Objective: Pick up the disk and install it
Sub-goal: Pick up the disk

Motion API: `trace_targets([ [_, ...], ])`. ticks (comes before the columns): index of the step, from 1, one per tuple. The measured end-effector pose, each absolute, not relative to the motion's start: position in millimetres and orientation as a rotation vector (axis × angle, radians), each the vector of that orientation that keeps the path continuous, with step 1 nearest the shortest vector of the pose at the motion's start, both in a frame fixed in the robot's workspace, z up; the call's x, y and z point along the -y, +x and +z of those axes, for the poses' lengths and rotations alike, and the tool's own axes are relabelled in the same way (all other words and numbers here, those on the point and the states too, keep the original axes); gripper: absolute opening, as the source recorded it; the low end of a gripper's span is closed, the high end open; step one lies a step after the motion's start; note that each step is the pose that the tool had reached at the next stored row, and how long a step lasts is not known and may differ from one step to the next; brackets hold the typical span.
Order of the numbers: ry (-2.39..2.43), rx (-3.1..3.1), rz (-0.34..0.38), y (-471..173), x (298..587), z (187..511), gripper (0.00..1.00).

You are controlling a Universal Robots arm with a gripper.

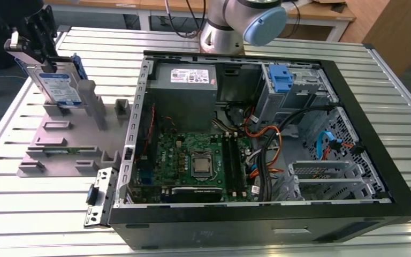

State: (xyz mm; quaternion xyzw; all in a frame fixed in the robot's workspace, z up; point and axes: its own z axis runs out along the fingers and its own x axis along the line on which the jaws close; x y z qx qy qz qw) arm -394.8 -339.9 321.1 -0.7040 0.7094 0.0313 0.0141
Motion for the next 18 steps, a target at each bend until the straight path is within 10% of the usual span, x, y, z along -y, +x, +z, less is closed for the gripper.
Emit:
trace_targets([
  [18,-2.192,-2.209,0.097,-394.8,339.9,334.1,0.35],
])
